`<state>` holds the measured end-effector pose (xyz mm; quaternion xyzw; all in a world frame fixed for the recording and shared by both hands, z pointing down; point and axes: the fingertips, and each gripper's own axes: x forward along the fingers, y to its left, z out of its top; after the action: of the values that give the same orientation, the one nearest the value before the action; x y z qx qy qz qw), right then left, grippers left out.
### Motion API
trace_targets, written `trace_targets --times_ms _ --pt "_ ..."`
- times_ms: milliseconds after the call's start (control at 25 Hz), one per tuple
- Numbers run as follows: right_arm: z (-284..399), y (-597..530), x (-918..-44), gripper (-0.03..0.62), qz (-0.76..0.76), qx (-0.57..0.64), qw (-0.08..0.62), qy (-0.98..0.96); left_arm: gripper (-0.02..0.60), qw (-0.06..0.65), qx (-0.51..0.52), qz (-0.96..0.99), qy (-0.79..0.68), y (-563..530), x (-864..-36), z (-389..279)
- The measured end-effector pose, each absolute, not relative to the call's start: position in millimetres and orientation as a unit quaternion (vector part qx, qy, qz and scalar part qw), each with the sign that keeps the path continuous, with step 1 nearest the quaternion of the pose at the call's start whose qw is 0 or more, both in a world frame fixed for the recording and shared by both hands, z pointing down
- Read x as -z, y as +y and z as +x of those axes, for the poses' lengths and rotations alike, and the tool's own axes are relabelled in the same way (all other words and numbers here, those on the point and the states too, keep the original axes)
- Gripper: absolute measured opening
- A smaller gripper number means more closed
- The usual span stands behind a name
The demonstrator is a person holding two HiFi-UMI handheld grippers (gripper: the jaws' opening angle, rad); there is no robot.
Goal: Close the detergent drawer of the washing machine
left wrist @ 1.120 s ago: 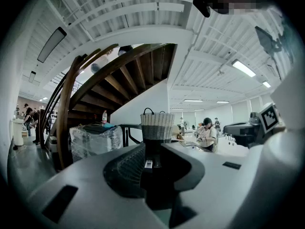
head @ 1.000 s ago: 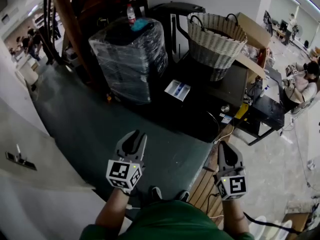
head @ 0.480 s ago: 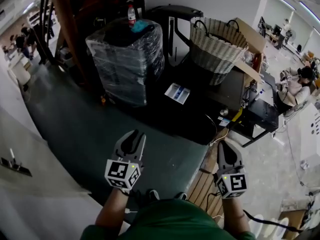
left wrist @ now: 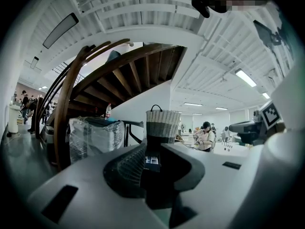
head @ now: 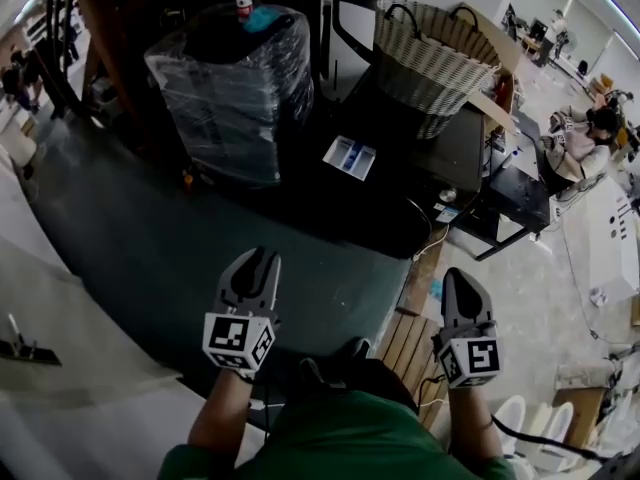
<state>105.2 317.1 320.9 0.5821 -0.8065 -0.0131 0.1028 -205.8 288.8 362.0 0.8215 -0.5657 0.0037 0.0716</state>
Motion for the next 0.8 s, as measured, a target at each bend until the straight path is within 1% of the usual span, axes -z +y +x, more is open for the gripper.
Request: trace_targets --times_ms 360,600,800 --pt "111 253 -327 0.021 0.58 0.009 0.084 -0.81 0.11 0.058 -0.013 0.808 -0.586 237 -354 -212" --pt "133 189 -322 0.021 0.583 0.011 0.055 -0.811 0.11 0.046 -0.023 0.796 -0.604 187 -343 -201" --pt "151 141 -317 0.021 0.572 0.009 0.047 -0.819 0.11 0.037 -0.023 0.79 -0.612 145 -330 -180"
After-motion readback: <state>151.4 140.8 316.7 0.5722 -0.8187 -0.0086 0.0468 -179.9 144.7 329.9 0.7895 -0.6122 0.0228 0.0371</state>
